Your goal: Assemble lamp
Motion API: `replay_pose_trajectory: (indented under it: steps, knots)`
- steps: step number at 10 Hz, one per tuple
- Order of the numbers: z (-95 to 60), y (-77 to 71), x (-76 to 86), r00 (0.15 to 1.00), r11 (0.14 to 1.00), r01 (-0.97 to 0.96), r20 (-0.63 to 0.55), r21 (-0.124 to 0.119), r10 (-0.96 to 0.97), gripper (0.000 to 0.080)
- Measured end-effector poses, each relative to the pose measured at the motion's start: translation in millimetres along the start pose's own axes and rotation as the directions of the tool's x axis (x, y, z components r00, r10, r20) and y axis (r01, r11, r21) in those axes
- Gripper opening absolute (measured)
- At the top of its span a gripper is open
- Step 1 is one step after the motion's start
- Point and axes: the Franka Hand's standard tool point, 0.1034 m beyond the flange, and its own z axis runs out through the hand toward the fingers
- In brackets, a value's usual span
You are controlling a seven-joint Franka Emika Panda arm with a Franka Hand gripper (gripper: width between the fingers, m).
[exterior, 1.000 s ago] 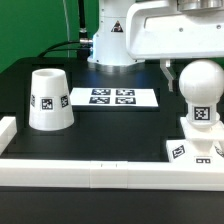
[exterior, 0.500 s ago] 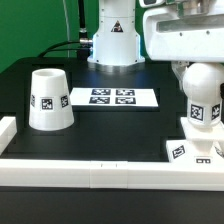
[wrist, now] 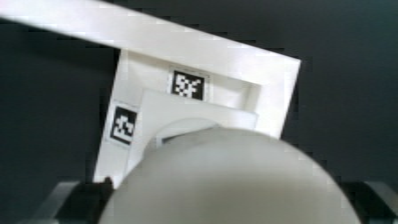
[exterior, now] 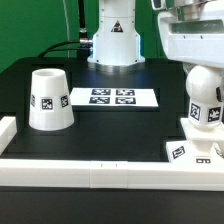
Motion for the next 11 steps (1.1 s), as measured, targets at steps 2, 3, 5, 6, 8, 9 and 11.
replay_pose_trajectory:
  steps: [2,3,5,6,8,9,11]
  knots:
    - [0.3,-0.1,-1.6,1.000,1.000,0.011,0.003,0.001,-0.011,0.0650]
    - [-0.1,0.2,-1.3,0.998,0.998,0.060,0.004,-0.001,-0.060,0.0685]
    - [-3.8,6.6,2.0,0.962,0.961,0.272,0.034,-0.056,-0.270,0.0695]
    - [-5.2,4.3,2.7,0.923,0.922,0.384,0.039,-0.049,-0.383,0.0698]
    - [-4.4,4.9,2.3,0.872,0.871,0.488,0.045,-0.046,-0.487,0.0698]
    - [-4.5,4.9,2.4,0.827,0.826,0.562,0.049,-0.041,-0.560,0.0698]
    - [-4.5,6.6,2.3,0.727,0.725,0.687,0.063,-0.045,-0.684,0.0698]
